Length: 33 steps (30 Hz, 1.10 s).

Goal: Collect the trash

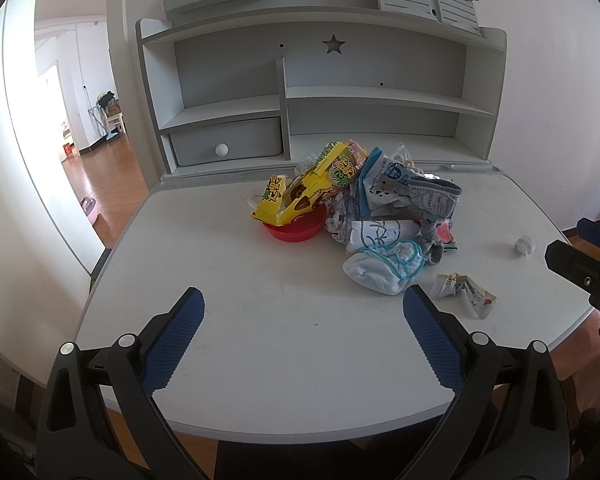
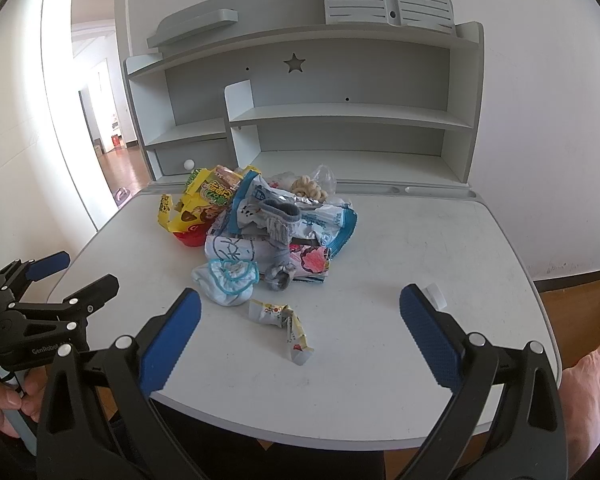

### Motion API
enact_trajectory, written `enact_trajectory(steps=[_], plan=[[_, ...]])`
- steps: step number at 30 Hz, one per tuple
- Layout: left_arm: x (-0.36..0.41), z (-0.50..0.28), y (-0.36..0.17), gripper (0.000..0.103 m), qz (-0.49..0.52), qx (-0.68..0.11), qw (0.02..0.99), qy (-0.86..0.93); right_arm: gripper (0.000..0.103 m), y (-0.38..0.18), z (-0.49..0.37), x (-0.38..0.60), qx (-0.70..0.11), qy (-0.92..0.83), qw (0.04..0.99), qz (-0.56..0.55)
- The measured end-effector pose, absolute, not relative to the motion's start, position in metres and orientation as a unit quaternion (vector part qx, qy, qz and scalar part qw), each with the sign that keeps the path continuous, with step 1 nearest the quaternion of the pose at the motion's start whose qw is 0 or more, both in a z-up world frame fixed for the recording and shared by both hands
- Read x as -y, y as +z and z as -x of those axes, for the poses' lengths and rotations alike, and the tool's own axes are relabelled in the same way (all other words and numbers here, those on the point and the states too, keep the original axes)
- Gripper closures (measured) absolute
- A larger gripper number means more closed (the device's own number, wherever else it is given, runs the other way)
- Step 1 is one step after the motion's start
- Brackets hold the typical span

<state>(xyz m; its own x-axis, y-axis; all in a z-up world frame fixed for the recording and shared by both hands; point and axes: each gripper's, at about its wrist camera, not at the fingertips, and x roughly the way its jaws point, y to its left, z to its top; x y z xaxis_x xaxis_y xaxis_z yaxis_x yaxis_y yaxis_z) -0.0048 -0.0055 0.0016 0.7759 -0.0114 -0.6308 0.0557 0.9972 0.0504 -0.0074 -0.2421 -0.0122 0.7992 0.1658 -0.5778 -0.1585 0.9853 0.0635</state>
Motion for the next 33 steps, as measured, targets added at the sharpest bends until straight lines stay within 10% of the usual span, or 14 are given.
enact_trajectory(steps=[18, 33], plan=[[0.001, 0.0, -0.006, 0.006, -0.018, -0.341, 0.94, -0.029, 0.007, -0.02, 0.001, 0.245, -0.313, 0.096, 0.945, -0.007], [0.021, -0.154, -0.019, 0.008, -0.111, -0.347, 0.928, -0.074, 0.007, -0.074, -0.052, 0.252, -0.377, 0.11, 0.92, -0.018]])
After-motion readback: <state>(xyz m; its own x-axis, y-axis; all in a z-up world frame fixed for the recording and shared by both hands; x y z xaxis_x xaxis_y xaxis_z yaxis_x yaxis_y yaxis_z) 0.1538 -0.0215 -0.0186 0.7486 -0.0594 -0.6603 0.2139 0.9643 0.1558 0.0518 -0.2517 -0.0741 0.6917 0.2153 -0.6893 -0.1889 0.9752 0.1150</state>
